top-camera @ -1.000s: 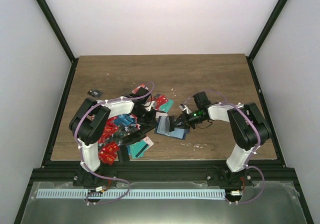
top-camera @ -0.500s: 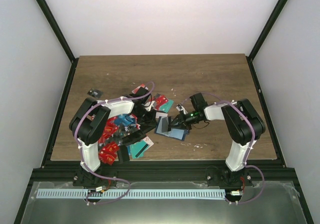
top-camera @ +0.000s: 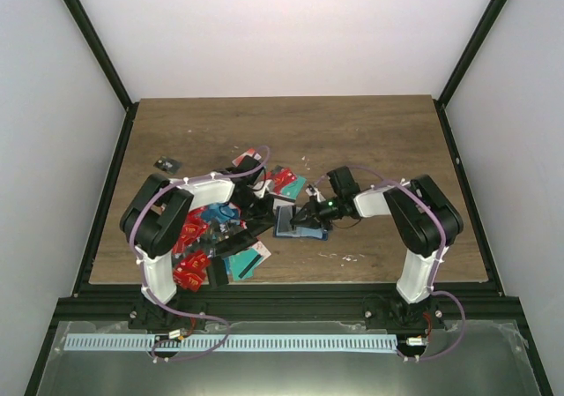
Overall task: Put the credit cards into the card holder
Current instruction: Insert the credit card into the card holder.
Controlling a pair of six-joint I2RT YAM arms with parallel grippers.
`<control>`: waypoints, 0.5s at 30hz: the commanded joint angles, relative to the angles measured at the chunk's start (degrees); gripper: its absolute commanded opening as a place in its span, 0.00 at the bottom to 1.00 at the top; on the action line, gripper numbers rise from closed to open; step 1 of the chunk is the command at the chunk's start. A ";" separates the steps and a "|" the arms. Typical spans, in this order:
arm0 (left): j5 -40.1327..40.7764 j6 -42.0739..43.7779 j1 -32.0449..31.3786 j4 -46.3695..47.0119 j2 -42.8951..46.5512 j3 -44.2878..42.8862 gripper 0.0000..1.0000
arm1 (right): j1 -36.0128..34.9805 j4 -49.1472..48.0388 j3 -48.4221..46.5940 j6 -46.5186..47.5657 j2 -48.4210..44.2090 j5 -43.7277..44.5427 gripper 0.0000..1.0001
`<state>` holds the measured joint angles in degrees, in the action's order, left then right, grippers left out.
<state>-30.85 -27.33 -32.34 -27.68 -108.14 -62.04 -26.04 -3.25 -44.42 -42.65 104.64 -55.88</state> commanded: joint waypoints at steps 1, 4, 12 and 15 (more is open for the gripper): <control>-2.37 -0.79 -0.48 -0.18 0.73 1.64 0.04 | -1.78 -4.11 0.57 -2.73 1.35 1.91 0.01; -2.72 -0.66 -0.52 -0.25 0.74 1.60 0.04 | -1.82 -3.45 0.80 -2.49 1.15 1.87 0.05; -1.14 0.17 -0.45 -2.01 1.61 -0.24 0.04 | -1.81 6.05 -0.86 2.28 -3.70 4.00 0.30; -0.45 0.04 -0.45 -2.46 2.48 -0.68 0.04 | -1.81 10.88 -2.46 4.85 -4.72 4.44 0.42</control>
<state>-31.77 -27.83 -32.36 -28.51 -107.81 -61.60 -27.27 0.69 -44.27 -41.67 102.41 -52.93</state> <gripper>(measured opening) 0.039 0.358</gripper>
